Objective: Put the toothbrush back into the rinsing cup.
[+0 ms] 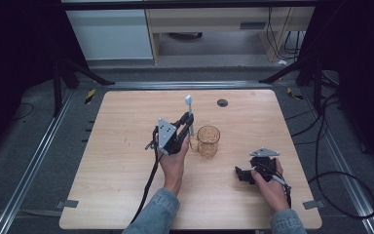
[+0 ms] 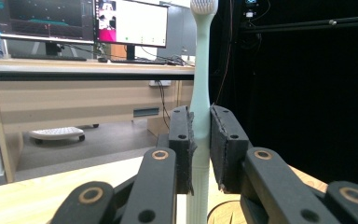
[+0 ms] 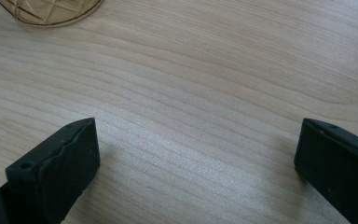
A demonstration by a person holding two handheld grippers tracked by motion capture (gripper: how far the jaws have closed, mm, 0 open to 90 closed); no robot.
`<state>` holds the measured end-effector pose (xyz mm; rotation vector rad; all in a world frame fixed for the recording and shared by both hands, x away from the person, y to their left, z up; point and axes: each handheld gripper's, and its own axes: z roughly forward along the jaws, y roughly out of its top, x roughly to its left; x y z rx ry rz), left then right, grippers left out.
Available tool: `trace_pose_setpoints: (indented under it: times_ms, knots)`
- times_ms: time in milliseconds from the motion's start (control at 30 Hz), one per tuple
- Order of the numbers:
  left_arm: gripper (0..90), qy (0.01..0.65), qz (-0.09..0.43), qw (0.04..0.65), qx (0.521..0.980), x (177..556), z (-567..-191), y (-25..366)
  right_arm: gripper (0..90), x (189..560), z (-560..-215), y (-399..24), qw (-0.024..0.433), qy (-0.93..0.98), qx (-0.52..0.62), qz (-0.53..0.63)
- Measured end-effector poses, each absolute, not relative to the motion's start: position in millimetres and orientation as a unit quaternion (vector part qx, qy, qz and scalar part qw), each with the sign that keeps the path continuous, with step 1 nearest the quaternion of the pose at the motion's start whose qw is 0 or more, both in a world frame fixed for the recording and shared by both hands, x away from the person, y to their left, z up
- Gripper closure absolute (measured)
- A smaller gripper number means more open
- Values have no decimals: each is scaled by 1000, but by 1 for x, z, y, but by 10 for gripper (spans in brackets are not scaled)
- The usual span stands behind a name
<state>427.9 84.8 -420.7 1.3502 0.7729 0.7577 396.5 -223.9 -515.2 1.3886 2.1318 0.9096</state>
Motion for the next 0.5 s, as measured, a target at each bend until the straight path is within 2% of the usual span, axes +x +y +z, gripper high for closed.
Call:
trace_pose_setpoints:
  times_ms: [500]
  knots:
    - [788, 347, 327, 644, 598, 433, -429, 82, 4, 396, -515, -224, 218, 770, 502, 329]
